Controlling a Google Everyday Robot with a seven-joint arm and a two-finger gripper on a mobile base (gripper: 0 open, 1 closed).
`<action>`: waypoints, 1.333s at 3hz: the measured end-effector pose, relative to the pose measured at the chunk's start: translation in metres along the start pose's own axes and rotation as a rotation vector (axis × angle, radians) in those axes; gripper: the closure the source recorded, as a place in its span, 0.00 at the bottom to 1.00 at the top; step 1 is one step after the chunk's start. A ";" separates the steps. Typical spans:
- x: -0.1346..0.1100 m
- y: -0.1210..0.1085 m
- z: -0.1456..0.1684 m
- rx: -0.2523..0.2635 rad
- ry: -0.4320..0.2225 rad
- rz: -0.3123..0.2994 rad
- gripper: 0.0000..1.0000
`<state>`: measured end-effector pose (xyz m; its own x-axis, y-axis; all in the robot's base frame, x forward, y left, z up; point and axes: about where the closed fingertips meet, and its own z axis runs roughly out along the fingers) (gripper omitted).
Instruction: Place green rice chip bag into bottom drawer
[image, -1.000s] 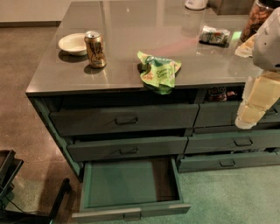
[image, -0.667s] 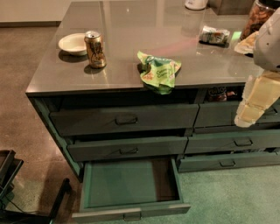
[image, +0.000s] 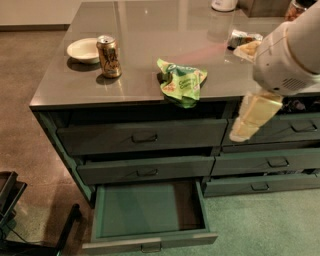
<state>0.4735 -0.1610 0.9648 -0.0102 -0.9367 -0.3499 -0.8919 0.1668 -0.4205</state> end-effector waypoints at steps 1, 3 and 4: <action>-0.028 -0.013 0.024 0.065 -0.072 -0.050 0.00; -0.033 -0.019 0.025 0.090 -0.089 -0.142 0.00; -0.065 -0.039 0.040 0.054 -0.185 -0.331 0.00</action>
Offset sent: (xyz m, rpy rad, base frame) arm 0.0163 0.0258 -0.0080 0.0311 -0.0564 0.0451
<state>0.5267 -0.0945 0.9697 0.3603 -0.8722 -0.3310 -0.8079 -0.1144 -0.5781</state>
